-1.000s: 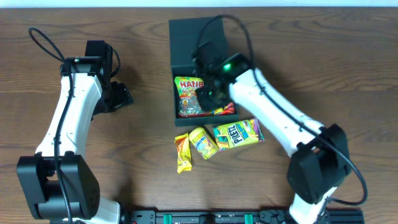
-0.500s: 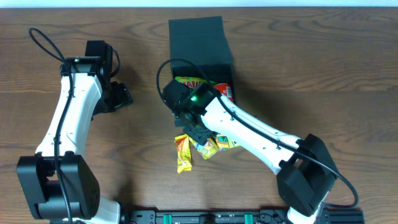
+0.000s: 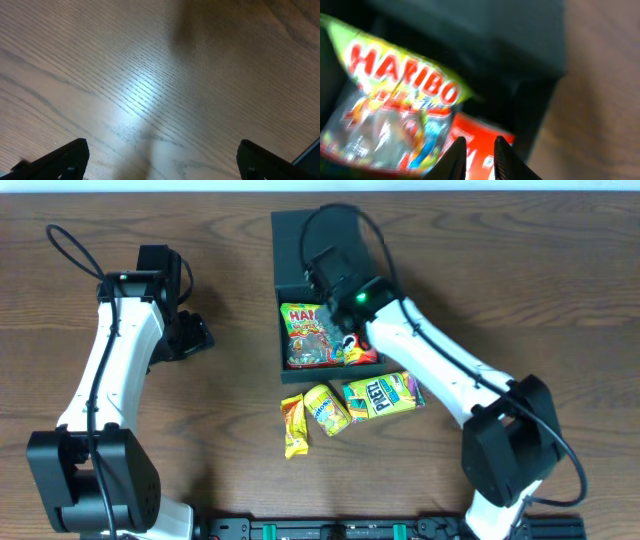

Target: Pack container

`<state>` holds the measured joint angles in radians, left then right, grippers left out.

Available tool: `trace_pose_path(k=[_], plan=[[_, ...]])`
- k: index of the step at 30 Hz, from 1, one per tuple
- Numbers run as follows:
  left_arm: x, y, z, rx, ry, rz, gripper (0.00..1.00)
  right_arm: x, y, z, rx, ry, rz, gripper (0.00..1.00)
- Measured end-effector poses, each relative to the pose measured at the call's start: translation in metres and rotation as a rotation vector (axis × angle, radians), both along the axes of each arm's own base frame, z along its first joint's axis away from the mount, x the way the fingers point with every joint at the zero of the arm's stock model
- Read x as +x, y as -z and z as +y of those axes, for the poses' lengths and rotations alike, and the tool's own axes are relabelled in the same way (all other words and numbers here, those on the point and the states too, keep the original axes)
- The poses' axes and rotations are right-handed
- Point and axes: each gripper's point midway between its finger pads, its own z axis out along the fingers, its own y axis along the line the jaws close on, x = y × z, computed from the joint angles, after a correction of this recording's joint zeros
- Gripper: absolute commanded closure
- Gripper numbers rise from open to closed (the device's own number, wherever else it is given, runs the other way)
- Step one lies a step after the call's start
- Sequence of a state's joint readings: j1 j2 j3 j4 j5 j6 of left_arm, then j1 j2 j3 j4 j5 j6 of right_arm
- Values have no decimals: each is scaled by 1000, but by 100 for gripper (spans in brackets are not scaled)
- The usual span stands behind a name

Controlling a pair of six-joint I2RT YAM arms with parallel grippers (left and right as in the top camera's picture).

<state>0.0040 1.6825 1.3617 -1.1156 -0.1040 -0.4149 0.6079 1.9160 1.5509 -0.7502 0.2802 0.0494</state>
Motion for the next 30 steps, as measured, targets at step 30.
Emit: trace_pose_path(k=[30], plan=[[0,0,0,0,0,1,5,-2,67,-17,-33,166,132,98]])
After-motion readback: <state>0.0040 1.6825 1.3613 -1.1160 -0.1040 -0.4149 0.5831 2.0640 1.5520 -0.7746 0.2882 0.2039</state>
